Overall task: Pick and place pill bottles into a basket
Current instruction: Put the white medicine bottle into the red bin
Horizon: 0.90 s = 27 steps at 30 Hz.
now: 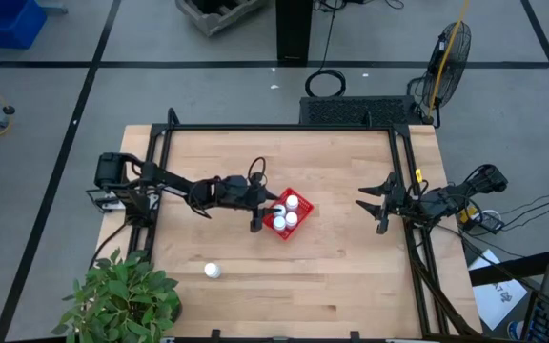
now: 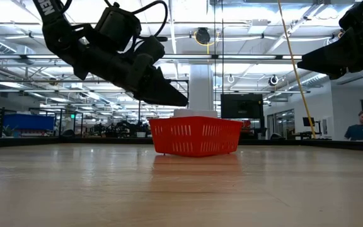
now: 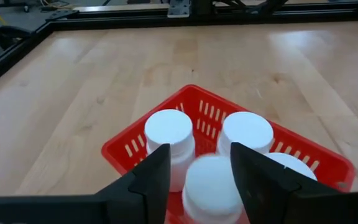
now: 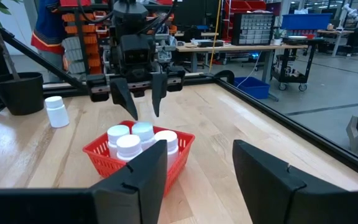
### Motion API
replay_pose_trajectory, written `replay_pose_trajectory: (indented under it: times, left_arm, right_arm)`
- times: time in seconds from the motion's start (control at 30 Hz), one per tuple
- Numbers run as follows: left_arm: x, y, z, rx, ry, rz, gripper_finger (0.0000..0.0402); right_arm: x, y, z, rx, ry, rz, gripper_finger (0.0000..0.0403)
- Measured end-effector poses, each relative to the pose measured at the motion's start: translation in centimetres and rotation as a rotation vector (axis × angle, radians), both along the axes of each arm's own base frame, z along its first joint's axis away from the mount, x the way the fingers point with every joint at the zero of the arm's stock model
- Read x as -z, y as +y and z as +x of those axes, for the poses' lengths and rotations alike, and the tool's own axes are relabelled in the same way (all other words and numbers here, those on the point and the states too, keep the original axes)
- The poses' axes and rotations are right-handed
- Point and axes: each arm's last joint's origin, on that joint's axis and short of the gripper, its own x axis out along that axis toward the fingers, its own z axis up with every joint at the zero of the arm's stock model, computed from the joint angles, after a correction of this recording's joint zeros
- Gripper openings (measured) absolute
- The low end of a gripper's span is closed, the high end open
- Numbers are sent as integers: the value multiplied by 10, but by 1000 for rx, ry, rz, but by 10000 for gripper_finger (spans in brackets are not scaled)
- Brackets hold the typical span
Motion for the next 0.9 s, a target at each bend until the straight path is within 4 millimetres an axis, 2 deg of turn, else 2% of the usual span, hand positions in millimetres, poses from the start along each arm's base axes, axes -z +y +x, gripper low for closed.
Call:
replay_pose_trajectory:
  times: [0.43, 0.57, 0.7, 0.8, 0.9]
  left_arm:
    - [5, -6, -3, 66, 70, -65, 114]
    - [-6, -8, -6, 71, 50, -69, 79]
    - [-26, -10, -15, 78, 36, -45, 38]
    - [-37, -11, -27, 81, 33, -36, 9]
    - [-42, -12, -45, 82, 9, -34, 7]
  right_arm:
    - [0, 0, 0, 0, 0, 0, 175]
    - [0, 0, 0, 0, 0, 0, 177]
    - [0, 0, 0, 0, 0, 0, 175]
    - [0, 0, 0, 0, 0, 0, 173]
    - [0, 0, 0, 0, 0, 0, 172]
